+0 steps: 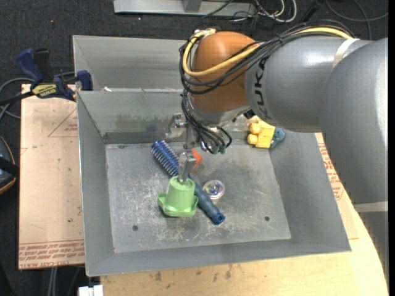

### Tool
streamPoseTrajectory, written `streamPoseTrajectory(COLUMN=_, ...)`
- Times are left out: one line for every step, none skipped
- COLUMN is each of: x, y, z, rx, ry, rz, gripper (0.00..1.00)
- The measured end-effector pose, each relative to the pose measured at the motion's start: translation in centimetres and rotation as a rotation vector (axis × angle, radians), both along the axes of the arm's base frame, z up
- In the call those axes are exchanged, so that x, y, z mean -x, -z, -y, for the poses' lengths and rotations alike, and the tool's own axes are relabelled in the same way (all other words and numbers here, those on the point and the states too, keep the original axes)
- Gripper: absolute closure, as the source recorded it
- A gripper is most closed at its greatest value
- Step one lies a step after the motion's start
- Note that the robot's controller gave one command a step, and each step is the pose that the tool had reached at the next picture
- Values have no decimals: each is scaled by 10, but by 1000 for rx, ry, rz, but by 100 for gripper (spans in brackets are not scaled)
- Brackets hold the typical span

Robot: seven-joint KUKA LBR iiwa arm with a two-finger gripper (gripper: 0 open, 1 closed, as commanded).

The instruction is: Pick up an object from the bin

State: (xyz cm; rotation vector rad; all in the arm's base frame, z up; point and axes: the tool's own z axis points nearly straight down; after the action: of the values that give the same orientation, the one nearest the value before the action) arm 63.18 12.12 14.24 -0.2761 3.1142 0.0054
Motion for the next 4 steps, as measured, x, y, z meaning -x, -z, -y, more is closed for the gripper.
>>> streamPoseTrajectory(x=-23, y=6, z=-9, rx=0, ry=246, rz=-10, gripper=0)
streamPoseTrajectory(x=-17, y=57, z=-1, rx=-4, ry=681, rz=-11, gripper=0)
streamPoseTrajectory(x=-22, y=65, z=-4, rx=-12, ry=828, rz=-13, gripper=0)
streamPoseTrajectory(x=-25, y=63, z=-1, rx=-15, ry=831, rz=1, gripper=100)
